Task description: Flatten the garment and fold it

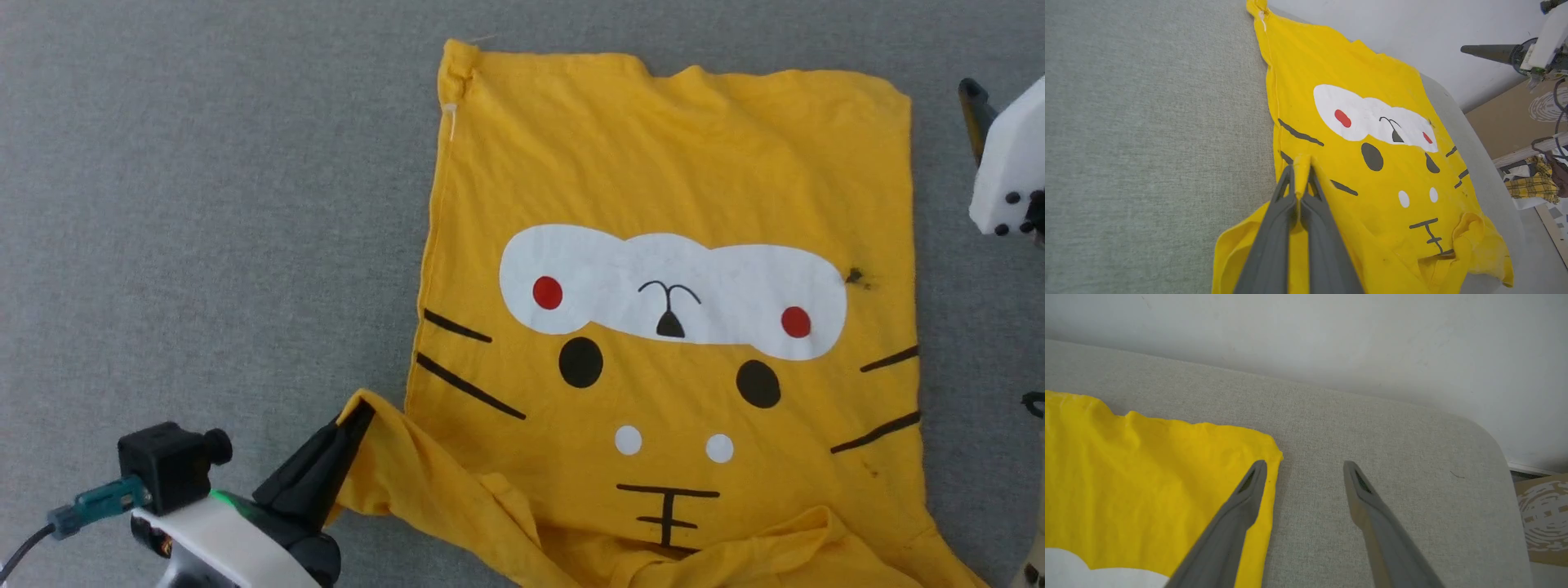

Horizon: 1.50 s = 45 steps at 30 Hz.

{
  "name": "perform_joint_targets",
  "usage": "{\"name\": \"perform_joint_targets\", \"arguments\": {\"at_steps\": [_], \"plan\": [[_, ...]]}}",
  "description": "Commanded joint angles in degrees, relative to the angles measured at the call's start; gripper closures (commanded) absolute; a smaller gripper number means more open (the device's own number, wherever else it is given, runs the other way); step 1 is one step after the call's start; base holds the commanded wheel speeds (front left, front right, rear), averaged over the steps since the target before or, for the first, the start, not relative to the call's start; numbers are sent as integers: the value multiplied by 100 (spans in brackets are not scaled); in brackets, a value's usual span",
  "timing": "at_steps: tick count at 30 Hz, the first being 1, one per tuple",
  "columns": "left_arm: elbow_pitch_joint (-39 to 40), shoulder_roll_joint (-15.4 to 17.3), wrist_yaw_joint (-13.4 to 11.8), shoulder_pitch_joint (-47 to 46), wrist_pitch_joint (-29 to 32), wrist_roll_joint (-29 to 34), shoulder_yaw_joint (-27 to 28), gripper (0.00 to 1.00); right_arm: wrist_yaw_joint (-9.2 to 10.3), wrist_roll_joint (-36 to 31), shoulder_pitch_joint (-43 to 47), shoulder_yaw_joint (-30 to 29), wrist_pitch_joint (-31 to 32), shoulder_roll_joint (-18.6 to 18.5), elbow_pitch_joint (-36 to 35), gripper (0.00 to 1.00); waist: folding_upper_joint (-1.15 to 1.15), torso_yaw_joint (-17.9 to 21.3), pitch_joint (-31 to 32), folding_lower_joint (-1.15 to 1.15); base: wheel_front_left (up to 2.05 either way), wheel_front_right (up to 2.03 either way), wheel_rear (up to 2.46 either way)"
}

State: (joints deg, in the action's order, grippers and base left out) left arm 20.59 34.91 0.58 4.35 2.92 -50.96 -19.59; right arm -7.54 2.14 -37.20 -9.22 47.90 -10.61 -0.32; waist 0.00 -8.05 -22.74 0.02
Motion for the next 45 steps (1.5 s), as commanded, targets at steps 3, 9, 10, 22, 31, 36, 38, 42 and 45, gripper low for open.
{"name": "perform_joint_targets", "arguments": {"at_steps": [3,9,10,22,31,36,38,42,45], "plan": [[-106,-108,116,-253,-65,49,-83,100,5,-261,-335,-124,146,30,506,0,0,-494,-522,-2,0,0,0],[-267,-198,212,-457,-111,83,-167,100,5,-512,-542,-360,140,110,1082,0,0,-749,-720,-2,0,0,0],[-288,-206,226,-478,-119,84,-176,100,5,-548,-547,-425,149,144,1164,0,0,-771,-737,-2,0,0,0],[-432,-215,235,-602,-160,123,-192,100,5,-788,-558,-739,-312,362,1530,100,0,-630,-604,-2,0,0,0],[-289,-99,-24,-241,-121,190,-168,100,5,-17,332,-620,-870,214,662,100,0,-47,308,-2,0,0,0],[-123,-39,-233,109,-88,179,-148,100,5,365,1761,-995,-687,201,-452,100,0,334,736,-2,0,0,0],[-51,-24,-294,240,-90,163,-140,100,5,510,2430,-1266,-587,319,-881,100,0,471,831,-2,0,0,0],[72,18,-371,407,-83,166,-137,100,5,719,3803,-1798,-428,599,-1498,100,0,649,904,-2,0,0,0],[131,33,-402,465,-72,168,-146,100,5,896,4816,-2179,-375,730,-1625,100,0,717,914,-2,0,0,0]]}}
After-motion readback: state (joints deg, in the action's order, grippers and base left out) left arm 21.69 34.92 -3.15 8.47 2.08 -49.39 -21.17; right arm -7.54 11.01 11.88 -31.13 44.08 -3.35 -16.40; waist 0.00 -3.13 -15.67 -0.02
